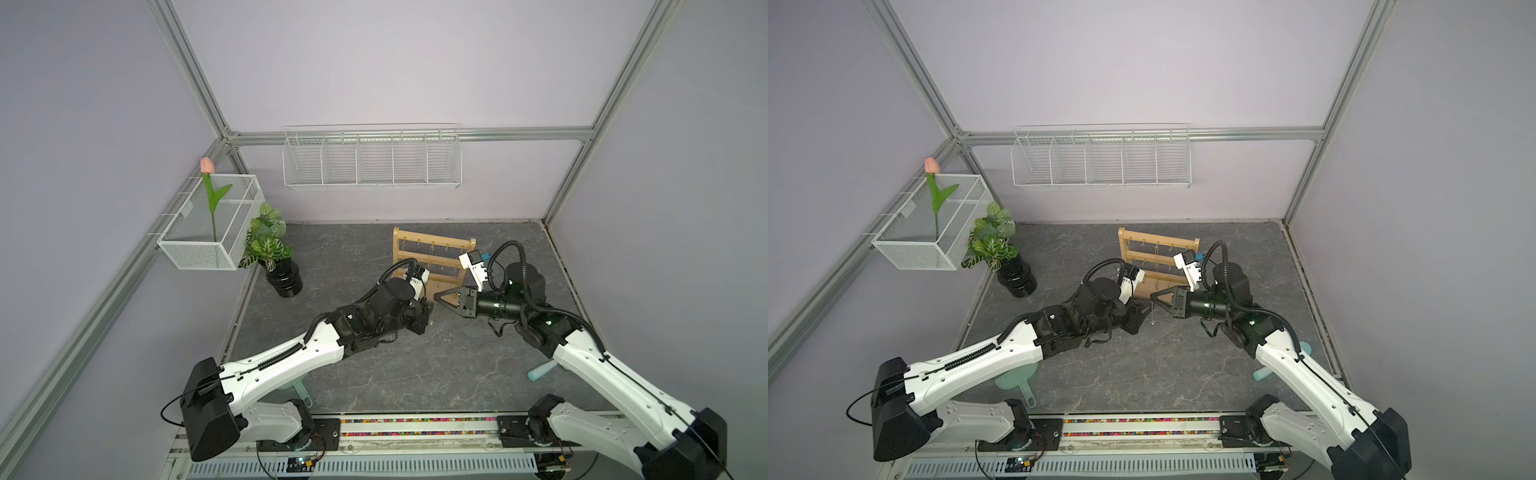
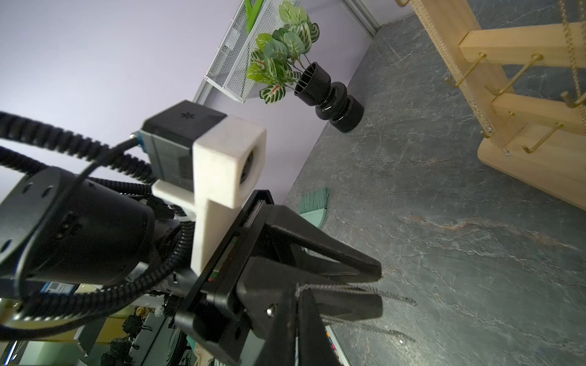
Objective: Hang the necklace on the jewelry display stand
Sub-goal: Pick up the necklace from the center of the board.
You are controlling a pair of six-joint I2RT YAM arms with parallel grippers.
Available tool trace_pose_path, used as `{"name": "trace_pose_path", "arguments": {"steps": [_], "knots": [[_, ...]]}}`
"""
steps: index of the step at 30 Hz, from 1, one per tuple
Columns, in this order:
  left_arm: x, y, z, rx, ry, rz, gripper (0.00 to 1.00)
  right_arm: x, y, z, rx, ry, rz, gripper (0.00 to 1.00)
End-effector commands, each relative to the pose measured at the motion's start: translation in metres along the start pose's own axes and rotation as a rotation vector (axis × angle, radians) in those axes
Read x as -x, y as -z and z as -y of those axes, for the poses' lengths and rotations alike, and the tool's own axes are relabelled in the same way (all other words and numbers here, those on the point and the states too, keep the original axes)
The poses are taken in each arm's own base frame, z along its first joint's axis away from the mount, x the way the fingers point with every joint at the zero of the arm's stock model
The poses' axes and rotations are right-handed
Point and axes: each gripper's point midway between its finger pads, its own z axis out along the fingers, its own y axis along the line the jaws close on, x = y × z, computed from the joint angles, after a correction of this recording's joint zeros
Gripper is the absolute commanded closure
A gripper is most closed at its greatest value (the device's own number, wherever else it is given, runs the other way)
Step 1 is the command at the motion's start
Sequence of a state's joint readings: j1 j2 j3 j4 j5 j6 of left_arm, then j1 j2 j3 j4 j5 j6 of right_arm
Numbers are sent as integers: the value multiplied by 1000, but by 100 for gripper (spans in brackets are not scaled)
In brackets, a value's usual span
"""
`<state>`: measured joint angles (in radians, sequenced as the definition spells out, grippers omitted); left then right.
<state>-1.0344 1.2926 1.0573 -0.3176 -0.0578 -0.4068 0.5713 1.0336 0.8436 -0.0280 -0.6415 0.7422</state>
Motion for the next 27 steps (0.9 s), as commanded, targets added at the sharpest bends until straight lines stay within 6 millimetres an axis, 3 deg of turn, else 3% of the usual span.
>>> {"name": "trace_pose_path", "arguments": {"steps": [1, 27], "knots": [[19, 4, 3, 9, -13, 54, 77, -1, -2, -6, 31, 1, -8, 93], [24, 11, -1, 28, -21, 84, 77, -5, -4, 2, -1, -11, -18, 93]]}}
